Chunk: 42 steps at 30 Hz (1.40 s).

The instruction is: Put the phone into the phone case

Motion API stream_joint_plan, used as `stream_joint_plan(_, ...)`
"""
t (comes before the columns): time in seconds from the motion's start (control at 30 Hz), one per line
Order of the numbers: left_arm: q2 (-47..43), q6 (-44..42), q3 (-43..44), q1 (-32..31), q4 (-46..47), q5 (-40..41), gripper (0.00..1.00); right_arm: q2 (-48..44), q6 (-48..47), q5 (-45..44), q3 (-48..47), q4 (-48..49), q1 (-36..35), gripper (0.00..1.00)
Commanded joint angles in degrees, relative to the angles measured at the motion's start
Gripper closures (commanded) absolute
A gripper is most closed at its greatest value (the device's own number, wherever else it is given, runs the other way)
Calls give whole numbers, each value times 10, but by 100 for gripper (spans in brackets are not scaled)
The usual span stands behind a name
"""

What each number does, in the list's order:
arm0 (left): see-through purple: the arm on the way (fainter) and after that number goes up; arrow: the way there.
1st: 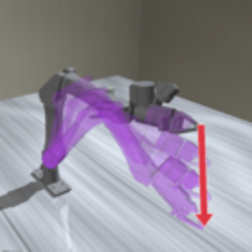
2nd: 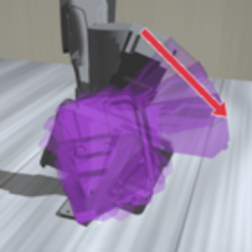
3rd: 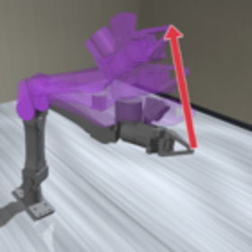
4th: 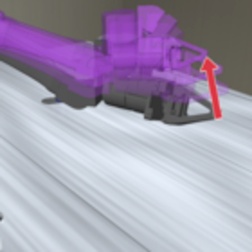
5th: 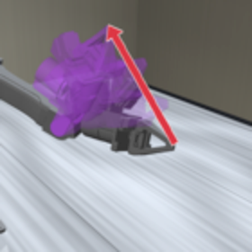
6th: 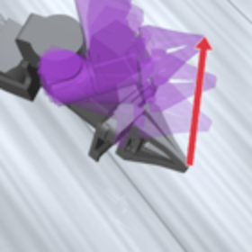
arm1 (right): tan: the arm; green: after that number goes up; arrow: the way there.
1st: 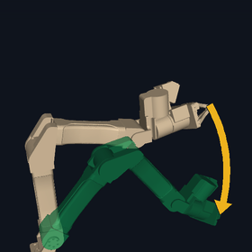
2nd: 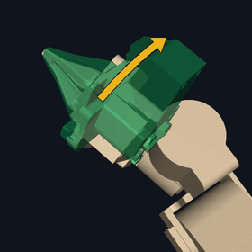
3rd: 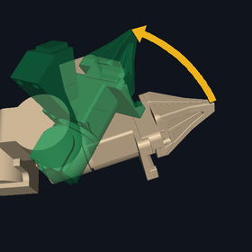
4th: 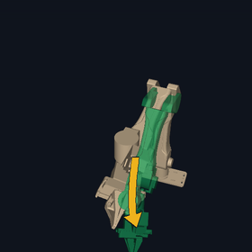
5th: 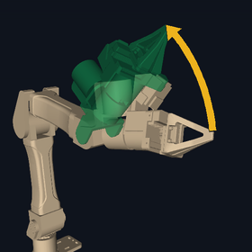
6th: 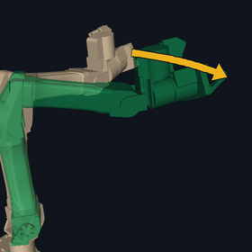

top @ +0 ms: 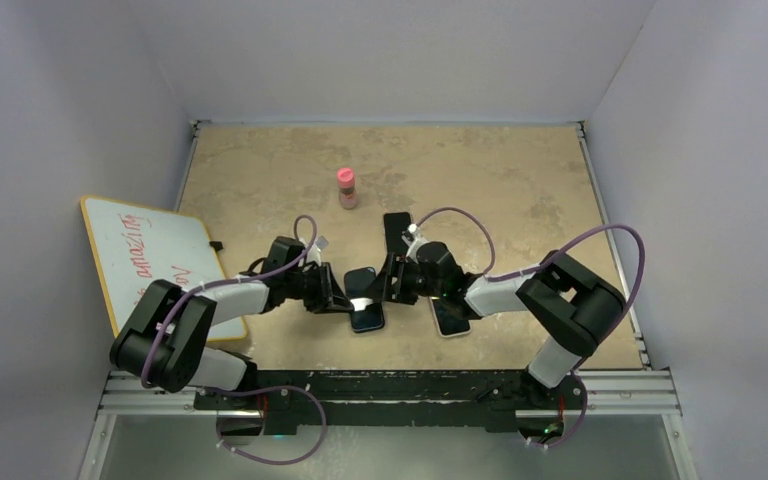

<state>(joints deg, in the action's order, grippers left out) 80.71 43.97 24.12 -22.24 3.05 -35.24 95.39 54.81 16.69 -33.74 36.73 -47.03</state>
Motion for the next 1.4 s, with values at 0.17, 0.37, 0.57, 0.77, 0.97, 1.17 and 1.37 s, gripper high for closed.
stream_joint_plan(0.17, -18, 11, -31, 0, 37, -4, 78, -4, 91, 122, 19, 280, -11, 40)
stream_joint_plan(0.37, -33, 29, -48, 0, 65, -14, 78, 3, 48, 82, 8, 184, -10, 46)
stream_joint_plan(0.57, -29, 32, -47, 0, 76, -17, 77, 6, -17, 43, -29, 43, -11, 53)
stream_joint_plan(0.77, -26, 35, -51, 0, 87, -23, 77, 19, -27, 45, -40, 17, -11, 66)
stream_joint_plan(0.97, -26, 52, -64, 0, 119, -37, 76, 16, -44, 33, -42, -10, -12, 70)
stream_joint_plan(1.17, -22, 50, -66, 0, 119, -32, 76, 19, -40, 49, -39, -15, -19, 71)
stream_joint_plan(1.37, -69, 31, -48, 0, 93, -46, 64, -8, -38, 52, -27, -24, -18, 97)
